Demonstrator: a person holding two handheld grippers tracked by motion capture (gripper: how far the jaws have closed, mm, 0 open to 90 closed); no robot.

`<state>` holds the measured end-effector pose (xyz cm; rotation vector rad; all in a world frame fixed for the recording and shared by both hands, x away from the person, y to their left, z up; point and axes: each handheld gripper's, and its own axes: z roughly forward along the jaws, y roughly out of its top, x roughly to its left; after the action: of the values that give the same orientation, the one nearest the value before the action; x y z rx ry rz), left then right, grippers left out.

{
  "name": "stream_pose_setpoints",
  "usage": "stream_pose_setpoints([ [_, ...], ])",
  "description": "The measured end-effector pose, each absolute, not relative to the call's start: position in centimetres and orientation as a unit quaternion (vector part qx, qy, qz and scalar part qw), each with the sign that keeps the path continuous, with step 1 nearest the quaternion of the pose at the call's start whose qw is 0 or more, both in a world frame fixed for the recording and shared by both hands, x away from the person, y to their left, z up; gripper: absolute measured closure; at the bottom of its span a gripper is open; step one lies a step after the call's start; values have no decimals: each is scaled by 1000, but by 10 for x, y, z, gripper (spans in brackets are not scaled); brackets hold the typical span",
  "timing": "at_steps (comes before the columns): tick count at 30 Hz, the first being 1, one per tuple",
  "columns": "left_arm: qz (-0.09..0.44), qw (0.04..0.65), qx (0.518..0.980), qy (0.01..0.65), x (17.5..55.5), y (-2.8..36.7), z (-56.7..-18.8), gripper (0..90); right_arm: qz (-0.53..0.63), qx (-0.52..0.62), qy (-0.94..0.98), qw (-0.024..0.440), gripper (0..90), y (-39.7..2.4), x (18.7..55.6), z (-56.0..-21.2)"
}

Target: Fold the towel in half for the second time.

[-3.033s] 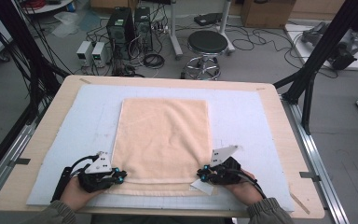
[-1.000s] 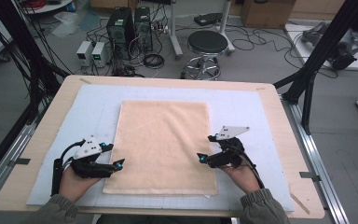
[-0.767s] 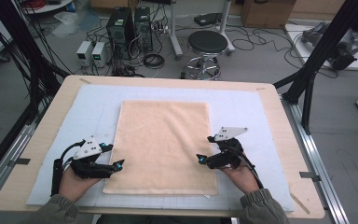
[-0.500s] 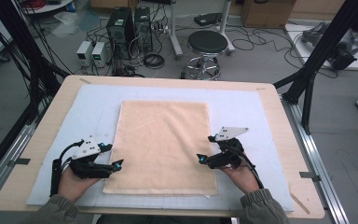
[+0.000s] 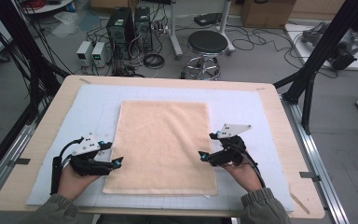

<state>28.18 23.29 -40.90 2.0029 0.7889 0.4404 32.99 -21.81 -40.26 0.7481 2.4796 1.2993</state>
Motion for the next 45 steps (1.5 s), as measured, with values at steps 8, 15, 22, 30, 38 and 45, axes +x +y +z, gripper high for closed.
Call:
stream_pose_setpoints([
  [8,195,458,799,337,312,241,-390,295,434,269,851,120,163,-219,364,-384],
  [15,209,457,787,358,357,242,-365,316,425,279,850,134,207,-220,402,-360],
  [22,205,454,777,385,402,248,-364,390,405,316,843,159,244,-221,443,-367],
  [30,207,418,785,407,431,243,-402,409,375,349,846,148,291,-223,470,-404],
  [38,203,387,785,439,442,238,-424,407,358,363,848,142,331,-213,478,-424],
  [45,176,369,789,458,442,239,-441,437,348,382,848,118,393,-209,481,-437],
])
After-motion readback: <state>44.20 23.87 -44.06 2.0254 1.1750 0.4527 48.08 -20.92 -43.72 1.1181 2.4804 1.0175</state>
